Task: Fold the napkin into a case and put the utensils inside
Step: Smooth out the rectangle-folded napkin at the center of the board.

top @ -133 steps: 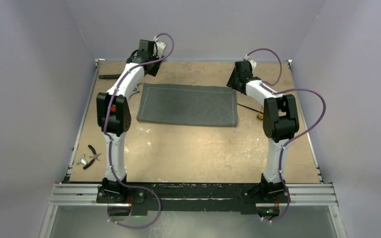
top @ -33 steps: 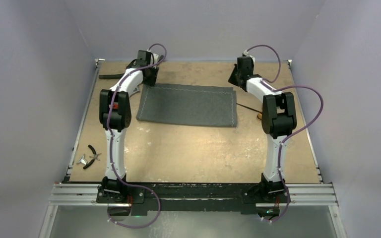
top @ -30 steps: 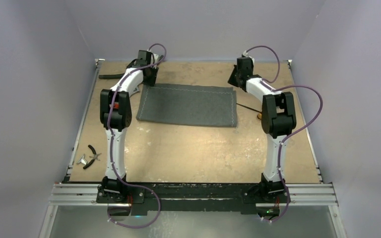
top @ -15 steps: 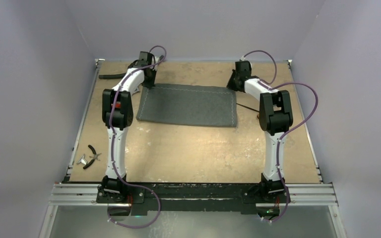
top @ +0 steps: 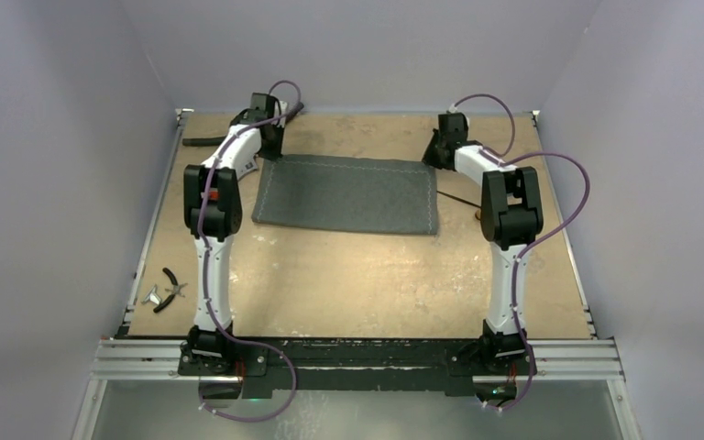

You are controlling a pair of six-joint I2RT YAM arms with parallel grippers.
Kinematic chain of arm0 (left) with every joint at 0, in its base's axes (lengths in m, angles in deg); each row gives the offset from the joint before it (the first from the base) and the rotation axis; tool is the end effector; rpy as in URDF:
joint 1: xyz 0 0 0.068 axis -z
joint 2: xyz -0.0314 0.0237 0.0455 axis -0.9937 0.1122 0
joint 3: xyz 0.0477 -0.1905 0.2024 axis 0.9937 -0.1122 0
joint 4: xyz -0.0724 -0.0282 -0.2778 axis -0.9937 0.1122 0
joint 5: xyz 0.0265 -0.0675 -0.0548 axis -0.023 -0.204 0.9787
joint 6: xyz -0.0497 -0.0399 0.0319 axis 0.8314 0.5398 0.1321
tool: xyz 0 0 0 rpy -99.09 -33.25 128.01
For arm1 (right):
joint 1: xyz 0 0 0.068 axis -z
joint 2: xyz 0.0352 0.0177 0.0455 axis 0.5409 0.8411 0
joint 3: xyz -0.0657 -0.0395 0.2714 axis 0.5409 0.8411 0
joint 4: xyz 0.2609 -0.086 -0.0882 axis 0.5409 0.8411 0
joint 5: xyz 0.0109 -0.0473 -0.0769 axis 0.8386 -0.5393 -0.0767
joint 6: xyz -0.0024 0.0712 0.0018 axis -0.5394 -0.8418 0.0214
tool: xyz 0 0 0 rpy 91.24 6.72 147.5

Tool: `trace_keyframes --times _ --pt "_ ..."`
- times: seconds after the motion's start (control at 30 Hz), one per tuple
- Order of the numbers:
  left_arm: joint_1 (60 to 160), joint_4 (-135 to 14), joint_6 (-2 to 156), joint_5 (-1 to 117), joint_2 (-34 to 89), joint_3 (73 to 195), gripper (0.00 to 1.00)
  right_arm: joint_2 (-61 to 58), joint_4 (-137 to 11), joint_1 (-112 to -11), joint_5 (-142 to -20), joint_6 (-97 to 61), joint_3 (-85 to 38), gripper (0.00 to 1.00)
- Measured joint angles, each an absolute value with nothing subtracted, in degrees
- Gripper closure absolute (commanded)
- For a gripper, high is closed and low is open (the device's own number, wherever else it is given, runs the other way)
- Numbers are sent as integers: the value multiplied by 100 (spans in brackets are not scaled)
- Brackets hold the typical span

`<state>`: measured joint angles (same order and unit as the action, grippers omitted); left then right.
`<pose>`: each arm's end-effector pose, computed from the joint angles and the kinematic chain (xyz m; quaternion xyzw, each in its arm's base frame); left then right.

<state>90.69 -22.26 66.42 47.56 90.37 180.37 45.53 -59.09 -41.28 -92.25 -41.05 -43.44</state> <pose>0.5716 -0.0691 0.1502 0.0460 0.9547 -0.0005 0.2939 0.5521 0.0793 0.1495 0.1795 0.8780 0.1202 0.4271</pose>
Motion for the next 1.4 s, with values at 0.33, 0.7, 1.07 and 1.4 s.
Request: trace_keyframes --times 0.33,0.7,1.07,1.4 --pt "9032 -2394 6644 4815 8670 17989 70 4553 -6090 -4001 -9217 -4156 -4149 100" --pt "9032 -2278 6760 4961 8980 18063 56 4538 -6392 -3979 -9173 -4173 -4003 100" --pt "9030 -2136 6911 4951 9253 18299 97 4510 -6507 -3970 -9138 -4175 -3918 100" --pt "9030 -2307 6953 4909 9164 18126 100 4508 -6518 -3959 -9116 -4175 -3909 100"
